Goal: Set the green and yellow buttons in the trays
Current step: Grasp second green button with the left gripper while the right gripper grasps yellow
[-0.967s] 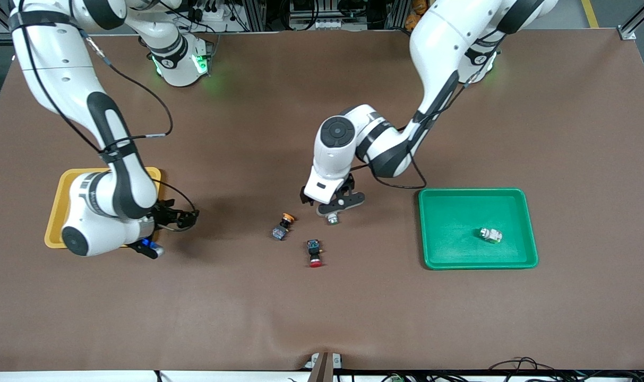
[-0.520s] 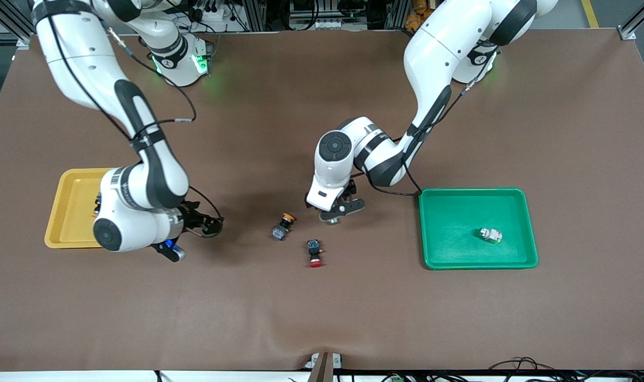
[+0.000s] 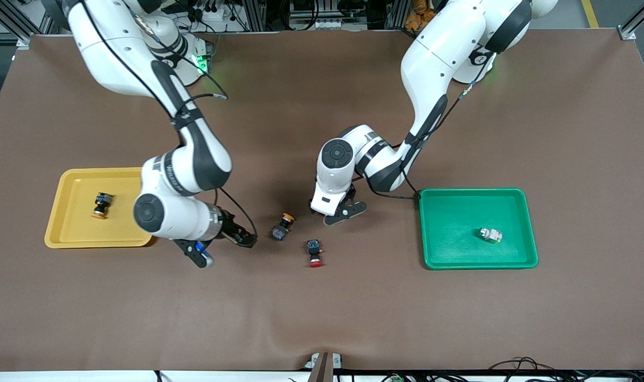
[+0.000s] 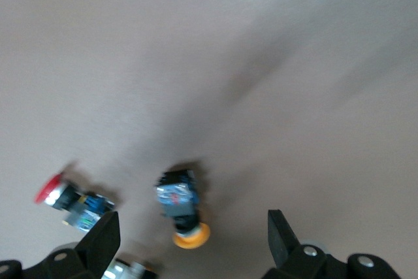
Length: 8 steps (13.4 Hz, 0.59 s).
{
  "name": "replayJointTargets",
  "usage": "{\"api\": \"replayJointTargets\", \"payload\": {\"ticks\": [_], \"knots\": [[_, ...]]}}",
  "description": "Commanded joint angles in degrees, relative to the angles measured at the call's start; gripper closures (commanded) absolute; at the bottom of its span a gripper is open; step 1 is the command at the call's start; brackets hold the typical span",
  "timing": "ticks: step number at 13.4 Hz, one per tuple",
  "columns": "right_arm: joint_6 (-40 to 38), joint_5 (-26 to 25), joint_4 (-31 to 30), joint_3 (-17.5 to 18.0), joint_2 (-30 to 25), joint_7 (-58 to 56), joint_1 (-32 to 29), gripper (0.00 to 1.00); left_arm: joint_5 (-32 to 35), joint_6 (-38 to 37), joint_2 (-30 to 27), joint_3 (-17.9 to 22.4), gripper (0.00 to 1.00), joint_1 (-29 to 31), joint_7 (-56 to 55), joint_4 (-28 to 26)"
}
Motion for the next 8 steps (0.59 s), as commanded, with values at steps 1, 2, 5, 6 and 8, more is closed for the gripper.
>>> {"api": "replayJointTargets", "payload": {"ticks": [1, 2, 5, 6, 8], "knots": [[2.6, 0.0, 0.5, -0.8, 2.9, 5.6, 3.9, 0.00, 1.7, 0.1, 1.1, 0.6, 1.00, -0.7, -0.9, 2.0], [3.1, 0.0, 0.5, -0.9, 3.9, 5.6, 5.3, 0.00, 2.0, 0.1, 0.8, 0.6, 1.00, -0.5, -0.9, 2.0], [5.0, -0.1, 0.2, -0.9, 5.6, 5.7, 5.7, 0.00, 3.6, -2.0, -3.9, 0.2, 1.00, 4.0, 2.0, 1.4], [5.7, 0.0, 0.3, -0.9, 6.1, 5.7, 6.3, 0.00, 3.5, -5.0, -6.2, 0.0, 1.00, 5.9, 4.2, 1.3], [8.9, -0.1, 0.1, -0.9, 7.5, 6.0, 7.5, 0.17, 3.3, -10.9, -10.3, 0.1, 1.00, 7.7, 7.9, 1.0]]}}
